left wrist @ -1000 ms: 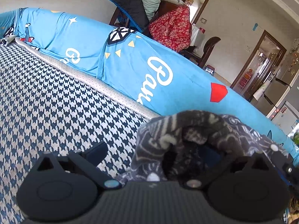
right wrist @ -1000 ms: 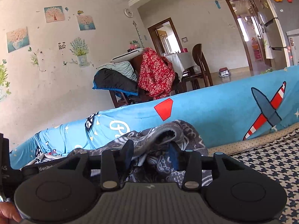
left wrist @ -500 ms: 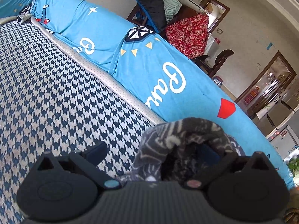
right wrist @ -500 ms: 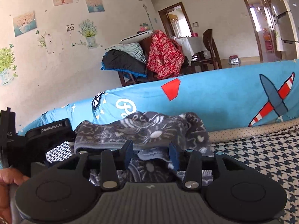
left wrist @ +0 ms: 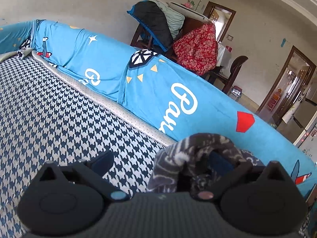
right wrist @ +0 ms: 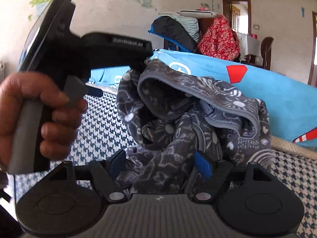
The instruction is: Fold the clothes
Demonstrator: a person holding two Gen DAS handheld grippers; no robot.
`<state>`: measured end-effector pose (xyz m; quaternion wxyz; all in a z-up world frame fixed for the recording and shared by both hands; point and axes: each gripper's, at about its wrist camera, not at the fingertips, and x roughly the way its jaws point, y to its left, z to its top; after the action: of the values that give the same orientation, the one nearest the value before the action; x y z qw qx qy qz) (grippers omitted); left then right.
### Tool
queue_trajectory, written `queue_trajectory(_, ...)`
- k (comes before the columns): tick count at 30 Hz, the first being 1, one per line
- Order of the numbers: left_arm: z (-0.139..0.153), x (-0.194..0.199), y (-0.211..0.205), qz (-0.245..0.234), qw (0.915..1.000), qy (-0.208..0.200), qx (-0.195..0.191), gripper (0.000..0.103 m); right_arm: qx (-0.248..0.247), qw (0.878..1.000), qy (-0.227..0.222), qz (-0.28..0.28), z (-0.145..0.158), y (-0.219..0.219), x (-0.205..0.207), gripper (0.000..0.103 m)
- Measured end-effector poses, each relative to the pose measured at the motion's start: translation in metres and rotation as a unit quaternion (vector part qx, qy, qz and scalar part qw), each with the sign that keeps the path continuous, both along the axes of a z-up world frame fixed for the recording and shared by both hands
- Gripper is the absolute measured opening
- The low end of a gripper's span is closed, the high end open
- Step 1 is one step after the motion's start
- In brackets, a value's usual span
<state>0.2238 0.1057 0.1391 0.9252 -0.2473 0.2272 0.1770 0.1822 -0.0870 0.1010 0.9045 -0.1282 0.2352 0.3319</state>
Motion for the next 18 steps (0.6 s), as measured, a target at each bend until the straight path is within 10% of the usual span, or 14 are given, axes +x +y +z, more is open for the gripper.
queue_trajectory(6,0.006,-0.011,0.013,0.015,0.9996,-0.023,-0.006,0.103,0.013,0.998,-0.008,-0.065,-0.007,-0.002,0.022,0.018)
queue_trajectory(18,-0.011,-0.006,0.002,-0.08,0.9958,0.04,0.022,0.103,0.204,0.951,0.036,-0.228,0.02,-0.066,0.067,0.011)
